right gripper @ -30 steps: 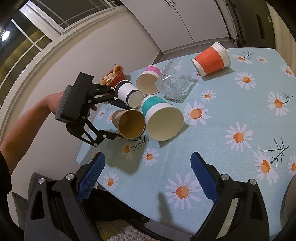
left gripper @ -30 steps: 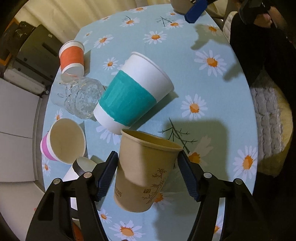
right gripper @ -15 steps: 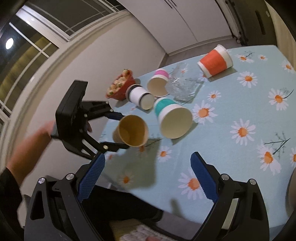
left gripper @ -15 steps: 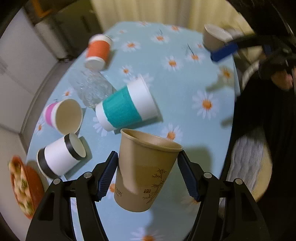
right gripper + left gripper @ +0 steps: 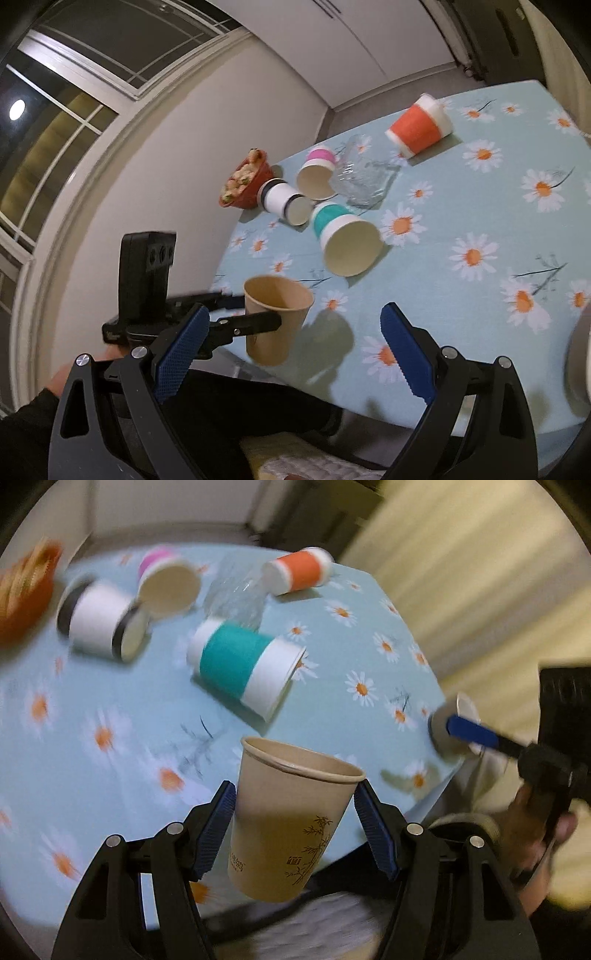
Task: Flip cup upright
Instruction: 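Lift the tan cup with the left gripper and rotate it upright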
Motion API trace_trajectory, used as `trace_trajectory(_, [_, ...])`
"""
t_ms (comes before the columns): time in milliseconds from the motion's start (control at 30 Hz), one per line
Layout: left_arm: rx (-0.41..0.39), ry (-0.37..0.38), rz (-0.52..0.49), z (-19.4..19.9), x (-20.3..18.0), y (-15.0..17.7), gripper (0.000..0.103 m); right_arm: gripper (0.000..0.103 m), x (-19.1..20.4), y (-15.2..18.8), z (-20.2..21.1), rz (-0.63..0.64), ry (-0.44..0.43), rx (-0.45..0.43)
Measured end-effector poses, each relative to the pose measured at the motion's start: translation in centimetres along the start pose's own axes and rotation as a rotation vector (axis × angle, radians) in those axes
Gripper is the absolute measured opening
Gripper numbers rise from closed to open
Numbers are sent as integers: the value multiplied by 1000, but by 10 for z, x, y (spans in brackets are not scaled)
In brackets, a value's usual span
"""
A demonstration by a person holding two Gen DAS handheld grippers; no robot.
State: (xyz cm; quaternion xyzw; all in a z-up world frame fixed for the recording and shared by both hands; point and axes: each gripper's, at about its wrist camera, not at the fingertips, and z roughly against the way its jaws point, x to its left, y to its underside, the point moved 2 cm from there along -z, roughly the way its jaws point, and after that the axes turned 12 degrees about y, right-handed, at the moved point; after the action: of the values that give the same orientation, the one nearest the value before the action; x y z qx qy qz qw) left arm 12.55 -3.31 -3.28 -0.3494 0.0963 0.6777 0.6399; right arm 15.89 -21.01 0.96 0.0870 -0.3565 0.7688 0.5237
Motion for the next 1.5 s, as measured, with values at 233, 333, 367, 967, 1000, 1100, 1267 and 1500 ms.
trace_trajectory(233, [-52, 24, 199, -27, 16, 25, 65, 93, -3, 9, -10, 13, 54, 67])
trace_trajectory(333, [-81, 26, 254, -33, 22, 30, 65, 93, -5, 13, -18, 1, 43, 113])
trace_trajectory(367, [-94, 26, 268, -33, 23, 30, 65, 93, -5, 14, -20, -2, 44, 123])
trace_trajectory(967, [-144, -21, 219, -24, 22, 19, 67, 93, -9, 16, -22, -38, 28, 151])
trace_trajectory(1000, [-144, -19, 223, -23, 23, 19, 67, 93, -9, 17, -23, -40, 28, 153])
trace_trajectory(1100, [-143, -12, 228, -18, 23, 20, 67, 93, -10, 19, -25, -49, 27, 157])
trace_trajectory(1267, [-182, -11, 209, 2, 23, 23, 67, 91, -15, 26, -35, -90, 19, 195])
trace_trajectory(1500, [-273, 1, 240, 42, 42, 47, 67, 81, -9, 34, -69, -114, 70, 290])
